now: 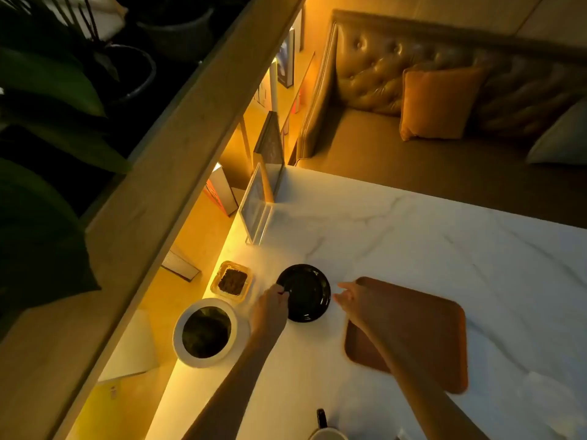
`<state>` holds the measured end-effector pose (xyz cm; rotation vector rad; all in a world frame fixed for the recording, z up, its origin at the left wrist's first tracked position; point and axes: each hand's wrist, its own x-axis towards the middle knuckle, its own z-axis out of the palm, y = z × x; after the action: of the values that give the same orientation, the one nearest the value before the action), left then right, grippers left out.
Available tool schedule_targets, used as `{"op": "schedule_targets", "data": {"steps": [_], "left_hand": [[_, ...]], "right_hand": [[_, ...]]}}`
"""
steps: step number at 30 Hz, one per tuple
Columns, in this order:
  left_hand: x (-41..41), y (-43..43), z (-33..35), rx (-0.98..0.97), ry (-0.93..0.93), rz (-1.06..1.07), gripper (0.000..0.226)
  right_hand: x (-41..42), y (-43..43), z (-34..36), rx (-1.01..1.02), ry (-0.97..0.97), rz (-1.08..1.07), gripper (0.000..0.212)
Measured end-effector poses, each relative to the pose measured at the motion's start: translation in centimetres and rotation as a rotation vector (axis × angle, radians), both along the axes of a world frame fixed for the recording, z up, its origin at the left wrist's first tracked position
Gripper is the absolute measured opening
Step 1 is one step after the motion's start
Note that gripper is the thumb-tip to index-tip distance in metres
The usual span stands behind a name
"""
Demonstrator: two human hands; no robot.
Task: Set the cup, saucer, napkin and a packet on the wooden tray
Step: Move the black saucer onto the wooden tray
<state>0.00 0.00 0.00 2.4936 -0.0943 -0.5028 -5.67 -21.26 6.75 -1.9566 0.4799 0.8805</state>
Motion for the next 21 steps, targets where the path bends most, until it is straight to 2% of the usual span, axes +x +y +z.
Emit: {"op": "schedule_targets", "data": {"steps": [1, 2, 3, 5, 7, 11, 14, 18, 21], "left_hand": [[0.6, -0.3, -0.5, 0.019, 0.014, 0.043, 0.023], [1.2, -0.5, -0.8, 0.013, 0.03, 0.111, 0.024], [1.6, -0.6, -1.1, 0.004, 0.057, 0.173, 0.025], [2.2, -0.8, -1.8, 0.02, 0.089, 0.227, 0.03], [2.4, -0.9, -2.8, 0.026, 0.133, 0.235, 0.034], [2.0, -1.1, -4.1, -0.049, 0.234, 0.334, 0.038], [1.1, -0.9, -5.5, -0.163, 0.272, 0.377, 0.026], [0.8, -0.6, -6.9, -0.268, 0.315, 0.448, 0.022], [1.2, -0.6, -6.8, -0.274, 0.349, 0.459, 0.025]], "right_hand": [[0.9, 0.4, -1.9, 0.16, 0.045, 0.061, 0.05], [1.7, 0.7, -3.2, 0.267, -0.053, 0.128, 0.047], [2.6, 1.0, -4.2, 0.172, 0.009, 0.063, 0.046], [3.8, 1.6, -6.3, -0.185, -0.023, -0.204, 0.047], [4.1, 2.3, -7.4, -0.258, -0.068, -0.256, 0.044], [4.1, 2.5, -10.5, -0.216, -0.121, -0.35, 0.028], [3.4, 2.5, -11.2, -0.132, -0.188, -0.433, 0.019], [2.8, 2.2, -12.0, 0.047, -0.126, -0.568, 0.015], [2.7, 1.9, -12.3, 0.084, -0.078, -0.598, 0.016]]}}
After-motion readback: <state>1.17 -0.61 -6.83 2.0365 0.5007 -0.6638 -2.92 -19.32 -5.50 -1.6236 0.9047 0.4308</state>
